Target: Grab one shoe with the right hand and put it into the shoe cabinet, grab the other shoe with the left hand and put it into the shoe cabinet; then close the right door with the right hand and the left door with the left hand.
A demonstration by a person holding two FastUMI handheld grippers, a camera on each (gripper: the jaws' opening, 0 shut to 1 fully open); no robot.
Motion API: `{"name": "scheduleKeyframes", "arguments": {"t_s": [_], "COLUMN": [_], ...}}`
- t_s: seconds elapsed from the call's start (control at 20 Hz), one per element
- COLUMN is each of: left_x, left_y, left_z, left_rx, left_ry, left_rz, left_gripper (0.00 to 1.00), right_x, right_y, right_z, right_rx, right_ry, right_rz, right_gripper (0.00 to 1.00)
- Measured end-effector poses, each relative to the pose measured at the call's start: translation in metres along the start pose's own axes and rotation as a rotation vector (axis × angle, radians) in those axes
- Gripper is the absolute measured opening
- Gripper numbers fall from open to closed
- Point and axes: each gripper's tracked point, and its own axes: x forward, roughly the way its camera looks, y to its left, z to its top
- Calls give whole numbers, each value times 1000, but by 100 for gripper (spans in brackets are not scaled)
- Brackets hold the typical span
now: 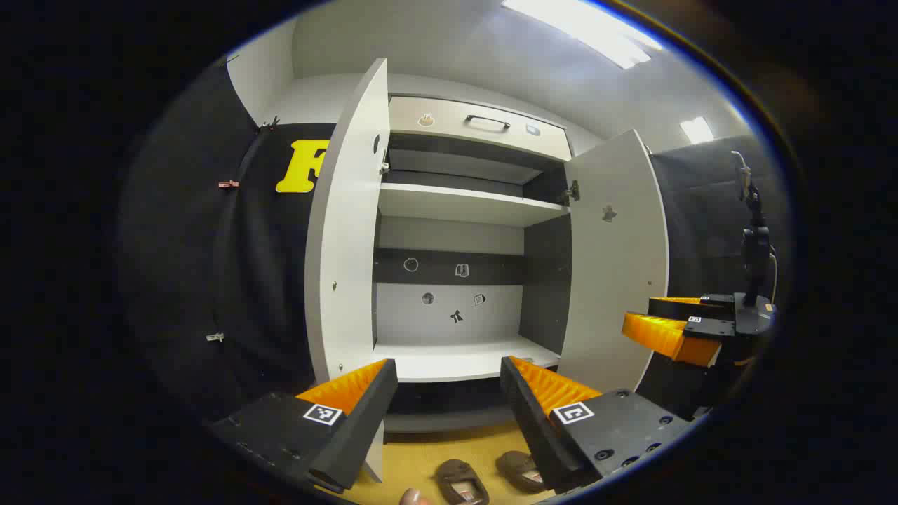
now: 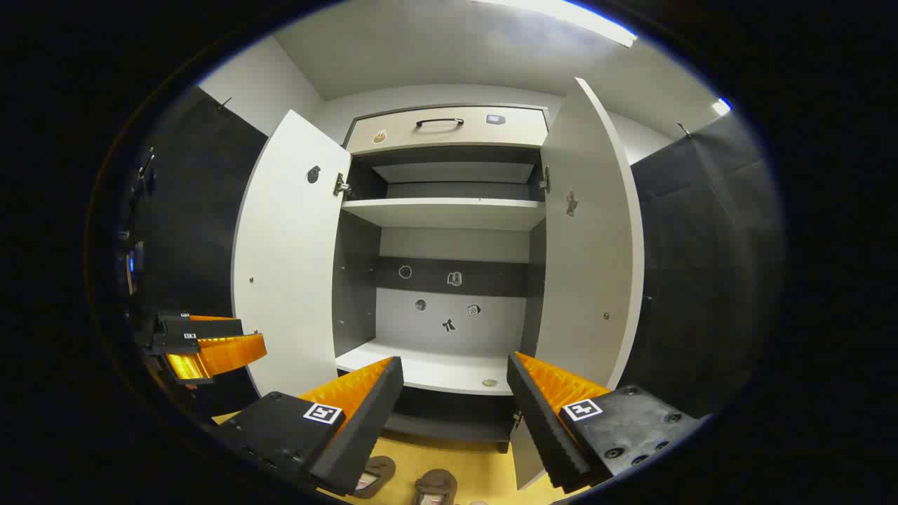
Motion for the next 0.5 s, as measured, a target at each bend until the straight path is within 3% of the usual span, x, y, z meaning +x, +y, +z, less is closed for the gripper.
{"name": "scheduleKeyframes", "arguments": {"t_s": [0.5], "left_x": [10], "left_y": [6], "left_z": [-10], "left_rx": [-41], "left_ry": [28], "left_rz": [-3], "left_gripper": [94], "right_x": [6], "right_y": [7], "right_z": [-1], "right_rx": [10], "right_ry": [-11], "right_rz": [14], "right_gripper": [98]}}
